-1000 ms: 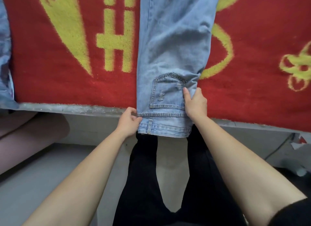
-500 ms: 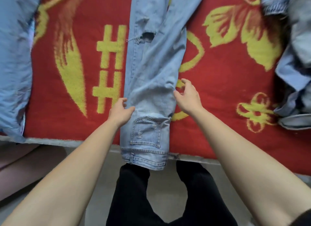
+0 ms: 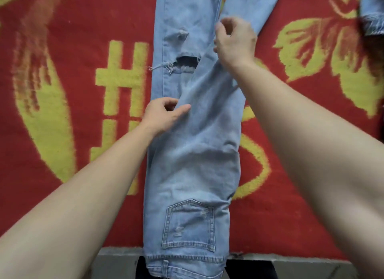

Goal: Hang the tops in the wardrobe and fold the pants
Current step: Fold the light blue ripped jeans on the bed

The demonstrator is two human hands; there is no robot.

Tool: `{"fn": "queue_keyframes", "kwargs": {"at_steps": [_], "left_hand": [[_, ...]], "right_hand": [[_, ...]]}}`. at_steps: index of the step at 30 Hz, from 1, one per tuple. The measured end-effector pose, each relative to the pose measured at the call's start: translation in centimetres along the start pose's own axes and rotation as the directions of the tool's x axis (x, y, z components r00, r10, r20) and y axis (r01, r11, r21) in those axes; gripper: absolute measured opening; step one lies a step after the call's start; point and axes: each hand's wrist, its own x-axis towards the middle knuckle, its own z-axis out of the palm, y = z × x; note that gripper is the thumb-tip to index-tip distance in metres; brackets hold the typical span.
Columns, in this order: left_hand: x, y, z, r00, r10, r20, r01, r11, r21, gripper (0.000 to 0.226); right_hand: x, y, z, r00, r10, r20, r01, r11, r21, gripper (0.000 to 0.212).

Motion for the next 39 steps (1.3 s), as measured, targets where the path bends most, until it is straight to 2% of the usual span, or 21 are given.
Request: {"fn": "queue_keyframes", "kwargs": {"at_steps": [2, 4, 6, 8, 11, 14, 16, 18, 19, 22, 24, 25, 27, 29, 30, 32, 34, 37, 39], "left_hand": [[0.6, -0.7, -0.1, 0.998, -0.038, 0.051, 0.048, 0.977, -0.209, 0.022], [1.0, -1.2, -0.2, 0.998, -0.037, 0.059, 0.052, 0.958, -0.283, 0.022], [1.1, -1.2, -0.2, 0.996, -0.038, 0.075, 0.060, 0.943, -0.327, 0.024], [1.0, -0.9, -0.4, 0.995, -0.045, 0.087, 0.074, 0.931, -0.358, 0.025], [0.8, -0.3, -0.9, 0.990, -0.072, 0.125, 0.113, 0.922, -0.369, 0.025], [0.4, 0.6, -1.3, 0.982, -0.095, 0.162, 0.155, 0.895, -0.418, 0.020], [0.2, 0.9, -1.8, 0.979, -0.103, 0.174, 0.175, 0.862, -0.476, 0.014], [0.0, 0.8, -2.4, 0.980, -0.106, 0.166, 0.181, 0.818, -0.545, 0.009], [-0.1, 0.6, -2.7, 0.982, -0.111, 0.155, 0.181, 0.793, -0.582, 0.008], [-0.2, -0.3, -3.4, 0.987, -0.148, 0.061, 0.153, 0.762, -0.630, 0.007], [0.1, -1.4, -3.8, 0.981, -0.190, -0.030, 0.131, 0.775, -0.618, 0.010], [0.3, -2.1, -3.8, 0.974, -0.212, -0.081, 0.123, 0.793, -0.596, 0.011], [0.7, -3.2, -3.7, 0.952, -0.235, -0.197, 0.111, 0.862, -0.495, 0.011], [1.2, -3.5, -3.2, 0.935, -0.198, -0.293, 0.101, 0.943, -0.316, 0.010], [1.4, -3.3, -3.0, 0.928, -0.166, -0.333, 0.094, 0.970, -0.223, 0.010], [1.7, -2.7, -2.9, 0.914, -0.073, -0.399, 0.059, 0.997, -0.046, 0.008], [2.4, -2.0, -3.0, 0.902, 0.081, -0.424, -0.019, 0.989, 0.149, 0.021], [5.2, 0.2, -3.8, 0.883, 0.273, -0.381, -0.121, 0.917, 0.379, 0.067], [8.2, 2.0, -4.3, 0.918, 0.297, -0.263, -0.149, 0.872, 0.465, 0.097]], "right_hand": [[2.0, 0.2, 1.1, 0.999, 0.036, 0.018, -0.031, 0.973, -0.229, 0.032], [2.6, 0.8, 1.5, 0.988, 0.153, 0.018, -0.143, 0.951, -0.273, 0.029], [2.7, 1.7, 1.5, 0.975, 0.220, 0.017, -0.214, 0.961, -0.177, 0.033], [2.5, 2.1, 1.0, 0.957, 0.276, 0.094, -0.280, 0.960, 0.031, 0.032], [1.3, 1.7, -0.4, 0.918, 0.320, 0.233, -0.380, 0.878, 0.290, 0.022], [0.8, 1.4, -0.7, 0.906, 0.378, 0.190, -0.423, 0.833, 0.358, 0.024], [1.0, 1.1, 0.0, 0.957, 0.287, 0.051, -0.282, 0.870, 0.405, 0.021], [0.8, -0.1, 1.4, 0.988, 0.099, -0.118, -0.040, 0.904, 0.426, 0.022], [0.3, -1.3, 2.3, 0.987, 0.003, -0.159, 0.065, 0.905, 0.421, 0.022], [-1.1, -5.2, 4.7, 0.942, -0.247, -0.225, 0.314, 0.885, 0.343, 0.008], [-1.0, -6.1, 7.1, 0.931, -0.305, -0.202, 0.354, 0.890, 0.288, 0.011], [-0.9, -5.9, 8.1, 0.935, -0.326, -0.137, 0.351, 0.905, 0.241, 0.015], [-0.6, -4.6, 9.6, 0.928, -0.359, 0.096, 0.354, 0.933, 0.064, 0.024], [-0.4, -3.4, 9.8, 0.886, -0.332, 0.323, 0.384, 0.917, -0.109, 0.031], [-0.3, -3.3, 9.5, 0.873, -0.328, 0.360, 0.402, 0.903, -0.152, 0.032], [0.3, -3.2, 8.8, 0.868, -0.362, 0.338, 0.434, 0.886, -0.165, 0.031], [1.0, -3.4, 7.6, 0.882, -0.403, 0.246, 0.444, 0.885, -0.142, 0.032], [2.6, -3.2, 5.5, 0.912, -0.410, 0.016, 0.404, 0.890, -0.209, 0.036], [3.9, -4.0, 4.2, 0.930, -0.327, -0.168, 0.244, 0.891, -0.384, 0.047]]}}
